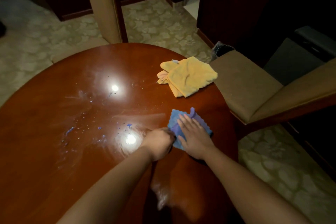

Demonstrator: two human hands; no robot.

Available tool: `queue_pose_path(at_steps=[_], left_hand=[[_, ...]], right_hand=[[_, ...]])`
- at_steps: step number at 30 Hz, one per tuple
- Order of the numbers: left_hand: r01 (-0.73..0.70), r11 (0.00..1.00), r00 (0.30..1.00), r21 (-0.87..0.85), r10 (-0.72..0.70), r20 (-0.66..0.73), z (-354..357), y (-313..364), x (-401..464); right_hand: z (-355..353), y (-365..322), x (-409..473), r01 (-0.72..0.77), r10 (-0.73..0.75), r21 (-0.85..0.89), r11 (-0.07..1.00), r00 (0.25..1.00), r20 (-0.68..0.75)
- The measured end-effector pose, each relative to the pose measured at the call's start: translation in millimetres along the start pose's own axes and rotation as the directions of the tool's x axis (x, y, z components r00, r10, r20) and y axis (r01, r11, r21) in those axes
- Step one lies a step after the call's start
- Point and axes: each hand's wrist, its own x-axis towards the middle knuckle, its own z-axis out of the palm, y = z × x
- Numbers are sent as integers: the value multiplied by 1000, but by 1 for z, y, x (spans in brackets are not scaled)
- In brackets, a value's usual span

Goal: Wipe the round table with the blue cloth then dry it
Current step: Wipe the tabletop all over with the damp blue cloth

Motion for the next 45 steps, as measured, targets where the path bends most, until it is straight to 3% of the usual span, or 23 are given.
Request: queue_pose_path(at_steps=[2, 4, 8, 11, 15, 18, 21, 23, 29, 37, 45], left_hand=[[-74, 997, 997, -27, 73, -40, 3, 13, 11], [-102, 991, 993, -92, 95, -75, 1, 26, 26], [-1, 982, 996, -189, -17, -91, -1, 36, 57], [26, 973, 992, -230, -53, -111, -3, 40, 73], [11, 979, 994, -205, -33, -106, -11, 56, 84], [-2, 995, 1000, -98, 3, 11, -11, 76, 83], [-43, 998, 990, 55, 35, 135, -8, 95, 69], [-90, 991, 988, 95, 77, 132, -4, 102, 50], [-207, 974, 970, 87, 193, 148, 14, 107, -22], [-262, 960, 948, 101, 236, 214, 22, 93, -104], [-254, 960, 956, 117, 232, 180, 23, 80, -113]], right_hand=[[-1, 15, -21, -49, 49, 0, 999, 999, 21], [-7, 35, -30, 1, -2, 18, 1000, 1000, 12], [-16, 78, -11, 85, -85, -11, 996, 996, -11], [-13, 98, 3, 45, -46, -22, 999, 998, -44], [-3, 99, -19, -109, 114, 49, 993, 987, -113], [6, 93, -52, -168, 175, 81, 982, 980, -91], [17, 75, -81, -237, 251, 117, 964, 960, -126], [27, 54, -99, -294, 304, 94, 951, 944, -126], [49, -20, -148, -395, 400, 69, 916, 893, -205], [61, -134, -178, -535, 552, 137, 833, 820, -151], [60, -147, -165, -592, 605, 146, 792, 794, -61]])
